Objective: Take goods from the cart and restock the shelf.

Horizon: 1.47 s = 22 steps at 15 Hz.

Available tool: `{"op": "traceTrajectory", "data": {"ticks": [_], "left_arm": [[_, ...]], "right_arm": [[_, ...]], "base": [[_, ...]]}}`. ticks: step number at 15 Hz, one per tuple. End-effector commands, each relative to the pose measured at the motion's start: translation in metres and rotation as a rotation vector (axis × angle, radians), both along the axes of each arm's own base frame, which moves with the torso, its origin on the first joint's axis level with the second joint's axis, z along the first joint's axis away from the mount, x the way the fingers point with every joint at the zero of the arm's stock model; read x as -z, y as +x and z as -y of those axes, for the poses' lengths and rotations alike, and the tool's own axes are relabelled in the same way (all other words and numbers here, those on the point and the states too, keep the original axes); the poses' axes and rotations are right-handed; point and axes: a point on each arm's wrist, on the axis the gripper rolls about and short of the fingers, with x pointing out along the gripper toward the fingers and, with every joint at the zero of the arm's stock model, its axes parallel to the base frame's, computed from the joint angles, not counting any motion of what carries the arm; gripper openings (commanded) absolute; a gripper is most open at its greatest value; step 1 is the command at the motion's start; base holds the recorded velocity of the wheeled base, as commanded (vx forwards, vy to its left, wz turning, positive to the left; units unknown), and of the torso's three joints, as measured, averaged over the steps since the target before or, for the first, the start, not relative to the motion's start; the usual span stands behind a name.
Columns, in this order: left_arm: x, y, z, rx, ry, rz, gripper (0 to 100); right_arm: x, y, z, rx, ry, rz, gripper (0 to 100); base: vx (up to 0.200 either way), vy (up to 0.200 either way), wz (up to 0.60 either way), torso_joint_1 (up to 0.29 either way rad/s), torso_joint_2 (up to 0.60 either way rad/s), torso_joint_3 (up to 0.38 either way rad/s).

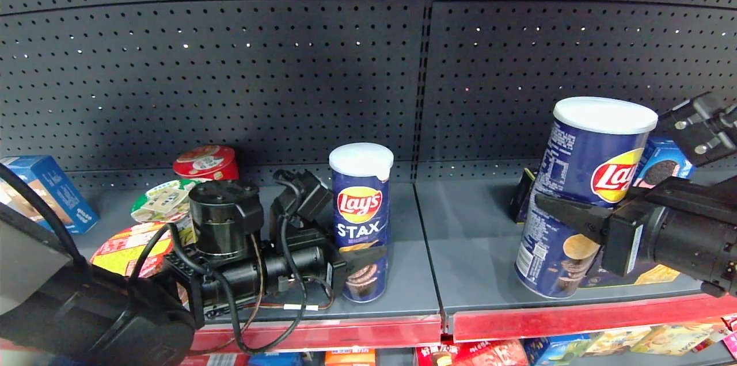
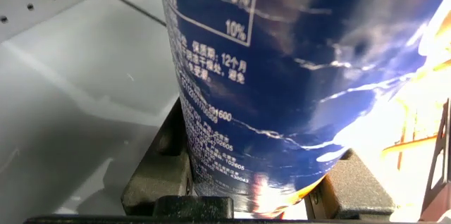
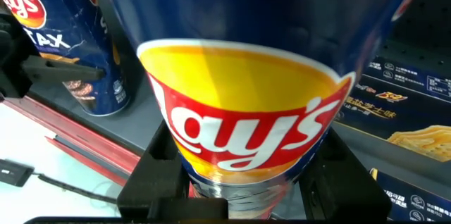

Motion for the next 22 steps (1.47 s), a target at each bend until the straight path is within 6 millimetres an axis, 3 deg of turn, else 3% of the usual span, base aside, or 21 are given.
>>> {"op": "traceTrajectory", "data": {"ticks": [1,8,13,14,22], "left_arm": [[0.004,-0.001,-0.001,0.002,0.011,-0.009,0],[0.014,0.015,0.007,-0.007,-0.001,0.016,0],[0.016,0.016,0.006,-0.013,0.005,0.012,0],[0.015,0.017,0.006,-0.013,0.001,0.014,100],[0.008,-0.002,-0.004,-0.01,0.003,0.014,100]], "right_arm": [[0.0,0.0,0.0,-0.001,0.0,0.0,0],[0.0,0.0,0.003,0.013,0.001,0.001,0],[0.001,0.001,0.002,0.011,-0.001,-0.002,0],[0.001,0.002,0.002,0.011,-0.002,-0.003,0],[0.002,0.001,0.004,0.01,0.001,-0.004,0]], "base": [[0.0,0.0,0.0,0.0,0.0,0.0],[0.0,0.0,0.0,0.0,0.0,0.0],[0.0,0.0,0.0,0.0,0.0,0.0],[0.0,0.0,0.0,0.0,0.0,0.0],[0.0,0.0,0.0,0.0,0.0,0.0]]}}
